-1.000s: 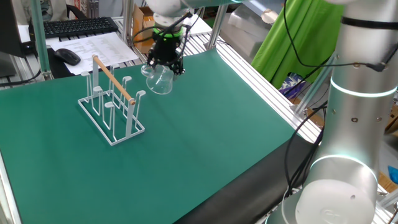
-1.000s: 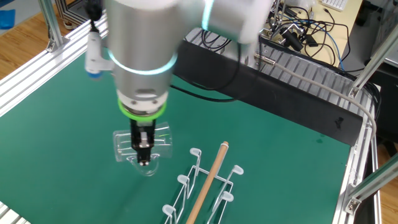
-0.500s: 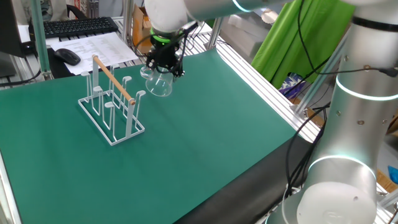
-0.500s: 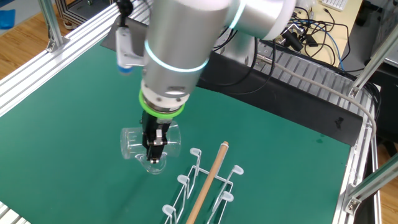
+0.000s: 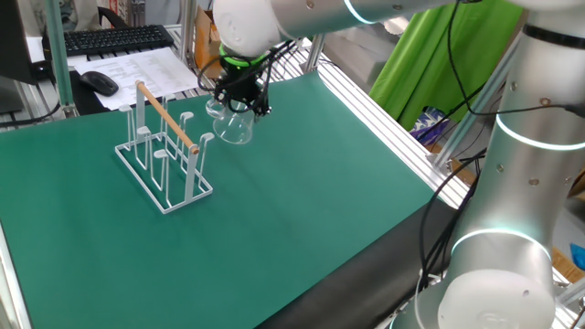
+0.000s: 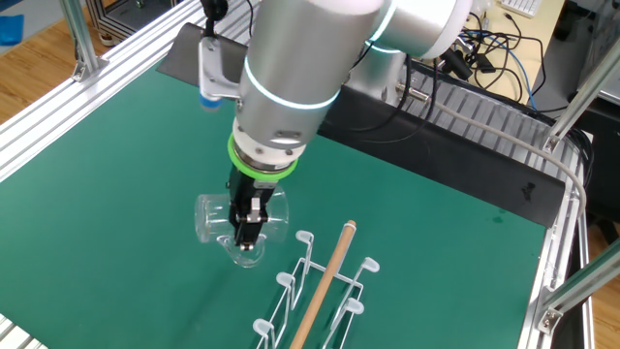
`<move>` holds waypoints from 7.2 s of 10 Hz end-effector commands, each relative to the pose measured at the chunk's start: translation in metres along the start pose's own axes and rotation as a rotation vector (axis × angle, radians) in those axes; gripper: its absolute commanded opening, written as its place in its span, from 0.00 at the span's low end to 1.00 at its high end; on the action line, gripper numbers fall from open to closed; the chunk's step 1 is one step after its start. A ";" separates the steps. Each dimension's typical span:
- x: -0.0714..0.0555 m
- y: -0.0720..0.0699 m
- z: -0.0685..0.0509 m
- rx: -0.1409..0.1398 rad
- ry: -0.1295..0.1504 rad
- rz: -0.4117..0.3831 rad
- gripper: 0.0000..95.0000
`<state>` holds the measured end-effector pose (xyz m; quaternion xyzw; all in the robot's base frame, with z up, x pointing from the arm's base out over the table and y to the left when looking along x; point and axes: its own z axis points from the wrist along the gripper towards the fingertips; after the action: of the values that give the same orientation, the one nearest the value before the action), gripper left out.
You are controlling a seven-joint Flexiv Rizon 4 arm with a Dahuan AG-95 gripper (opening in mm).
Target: Put the cup on the cup rack
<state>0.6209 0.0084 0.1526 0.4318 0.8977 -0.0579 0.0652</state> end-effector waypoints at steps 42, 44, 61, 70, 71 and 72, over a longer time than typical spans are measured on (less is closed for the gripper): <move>0.036 -0.001 0.017 -0.163 0.023 0.115 0.00; 0.041 0.001 0.014 -0.148 0.001 0.120 0.00; 0.068 0.012 0.005 -0.222 -0.217 0.137 0.40; 0.070 0.014 0.007 -0.230 -0.274 0.113 0.60; 0.070 0.014 0.007 -0.239 -0.260 0.114 0.60; 0.070 0.014 0.006 -0.238 -0.260 0.114 0.60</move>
<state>0.5898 0.0697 0.1338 0.4595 0.8568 -0.0005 0.2342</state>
